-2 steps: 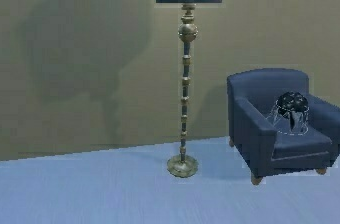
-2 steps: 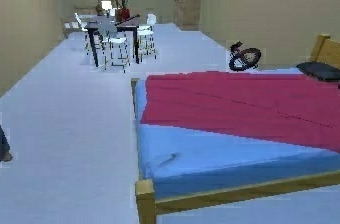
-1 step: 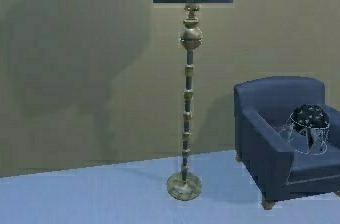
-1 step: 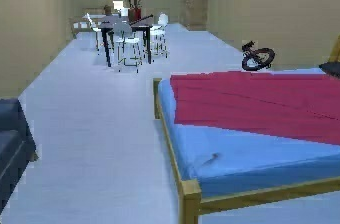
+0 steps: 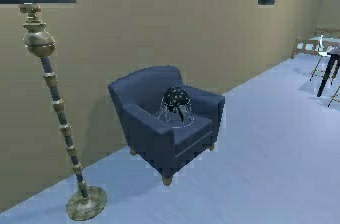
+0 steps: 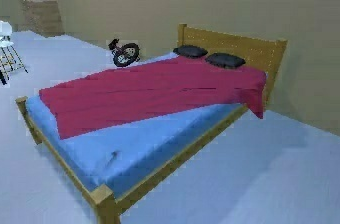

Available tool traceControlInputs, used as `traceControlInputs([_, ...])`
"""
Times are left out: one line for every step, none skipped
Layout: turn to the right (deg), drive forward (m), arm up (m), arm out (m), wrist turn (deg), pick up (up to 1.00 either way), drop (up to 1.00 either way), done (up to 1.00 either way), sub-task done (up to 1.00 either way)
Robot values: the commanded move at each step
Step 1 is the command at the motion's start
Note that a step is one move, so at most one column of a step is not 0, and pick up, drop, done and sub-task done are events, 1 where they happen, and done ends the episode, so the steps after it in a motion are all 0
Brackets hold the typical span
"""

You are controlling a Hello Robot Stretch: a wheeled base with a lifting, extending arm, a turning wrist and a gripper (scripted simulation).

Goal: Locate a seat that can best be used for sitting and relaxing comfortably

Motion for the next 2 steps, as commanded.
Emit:
traceControlInputs([0.0, 0.40, 0.00, 0.00, 0.0, 0.00, 0.00, 0.00, 0.00])
traceControlInputs([0.0, 0.00, 0.00, 0.00, 0.0, 0.00, 0.00, 1.00, 0.00])
